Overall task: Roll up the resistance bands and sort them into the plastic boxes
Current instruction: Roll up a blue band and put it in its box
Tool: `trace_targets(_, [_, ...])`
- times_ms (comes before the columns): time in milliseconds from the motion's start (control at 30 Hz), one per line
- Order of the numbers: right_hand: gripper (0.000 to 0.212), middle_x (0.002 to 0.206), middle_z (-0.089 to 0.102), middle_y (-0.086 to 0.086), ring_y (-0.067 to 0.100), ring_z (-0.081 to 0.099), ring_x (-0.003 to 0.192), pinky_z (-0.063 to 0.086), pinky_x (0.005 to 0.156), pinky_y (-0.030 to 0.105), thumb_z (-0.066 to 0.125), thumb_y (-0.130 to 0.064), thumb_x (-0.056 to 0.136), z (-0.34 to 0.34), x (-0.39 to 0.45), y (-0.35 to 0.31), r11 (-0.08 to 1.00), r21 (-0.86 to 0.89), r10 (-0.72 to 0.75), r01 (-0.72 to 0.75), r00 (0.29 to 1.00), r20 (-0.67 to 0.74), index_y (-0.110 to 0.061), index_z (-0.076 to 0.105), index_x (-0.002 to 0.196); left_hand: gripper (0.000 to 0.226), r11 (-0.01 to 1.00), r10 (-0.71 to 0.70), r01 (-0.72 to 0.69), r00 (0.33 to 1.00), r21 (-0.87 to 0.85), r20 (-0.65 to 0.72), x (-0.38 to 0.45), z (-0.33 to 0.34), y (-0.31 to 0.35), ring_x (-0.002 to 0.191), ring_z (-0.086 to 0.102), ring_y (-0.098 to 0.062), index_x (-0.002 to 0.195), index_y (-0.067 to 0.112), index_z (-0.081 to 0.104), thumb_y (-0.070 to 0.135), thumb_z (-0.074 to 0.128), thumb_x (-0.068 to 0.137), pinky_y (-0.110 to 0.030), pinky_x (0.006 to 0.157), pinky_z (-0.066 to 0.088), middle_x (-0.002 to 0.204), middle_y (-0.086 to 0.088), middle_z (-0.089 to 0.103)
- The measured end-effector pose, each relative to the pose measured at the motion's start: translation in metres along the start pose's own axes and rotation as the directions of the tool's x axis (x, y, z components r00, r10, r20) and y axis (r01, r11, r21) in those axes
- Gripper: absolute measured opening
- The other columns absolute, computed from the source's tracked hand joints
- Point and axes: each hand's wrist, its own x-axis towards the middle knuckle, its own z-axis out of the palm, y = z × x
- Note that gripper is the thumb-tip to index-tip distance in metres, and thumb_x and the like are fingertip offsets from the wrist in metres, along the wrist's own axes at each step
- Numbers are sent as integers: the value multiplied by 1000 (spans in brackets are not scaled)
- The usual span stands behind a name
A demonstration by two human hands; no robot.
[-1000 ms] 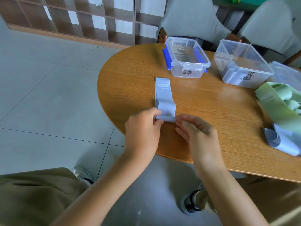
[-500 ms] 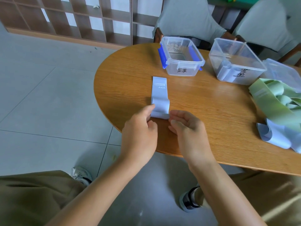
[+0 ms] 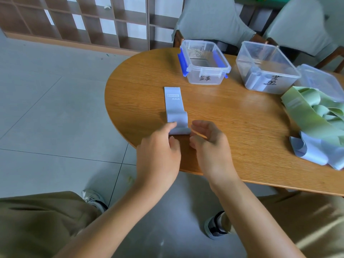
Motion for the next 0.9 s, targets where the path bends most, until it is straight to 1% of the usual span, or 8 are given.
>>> trace_targets(100, [37,110,68,-20,3,64,106,50,94,30,51,-5,90,-1,-4,0,983,-163,-87,85,996,-3,-28,65,116,36,976,186,-177,981,123,-64,-4,4,-3,76,67,-33,107,23,75,1,61,82,-34,64,42,85,-2,76])
trace_targets(167, [38,108,70,-16,3,65,105,51,94,29,51,-3,89,-3,-3,2,974,-198,-115,113,993,3,-26,67,114,28,944,278,-255,957,211,-87,-6,9,-9,67,64,-33,94,15,75,-2,65,75,-32,61,35,80,-7,72])
trace_targets(267, [39,107,71,-10,2,65,105,50,99,28,50,4,87,-7,2,4,982,-140,-125,129,991,41,-18,67,114,17,927,303,-272,949,259,-85,-3,17,-19,80,65,-33,88,5,70,2,56,78,-38,69,46,92,-12,71])
trace_targets(400, [40,117,69,-7,5,60,111,44,97,15,52,0,91,-10,1,6,935,-273,-199,227,972,125,-17,64,124,33,894,370,-334,926,300,-73,2,18,-23,88,61,-33,99,8,74,13,45,83,-39,74,55,106,-5,74])
trace_targets(500, [40,123,67,1,20,56,116,40,100,22,50,-1,92,-9,0,16,794,-452,-370,407,913,171,-13,62,129,39,854,402,-350,913,386,-62,5,16,-28,101,60,-31,107,11,75,18,44,84,-37,79,55,115,-2,73])
trace_targets(600, [36,135,63,3,23,50,123,40,106,31,47,-16,99,-8,2,27,671,-539,-472,510,854,219,-10,62,131,35,839,398,-339,916,426,-54,7,17,-31,112,56,-32,109,13,74,15,50,84,-40,84,55,124,-2,69])
trace_targets(700, [42,145,56,2,27,44,133,41,108,45,44,-25,100,-8,7,30,618,-572,-481,539,835,267,-10,58,137,39,839,368,-318,929,442,-31,12,18,-32,123,51,-35,114,17,73,20,48,85,-46,89,54,134,-4,63])
trace_targets(900, [50,158,36,7,34,23,146,35,113,51,36,-37,101,-6,17,22,547,-678,-400,491,865,303,-20,48,146,44,813,323,-280,946,511,5,25,20,-35,133,41,-40,124,24,68,29,42,89,-49,95,50,145,-8,55])
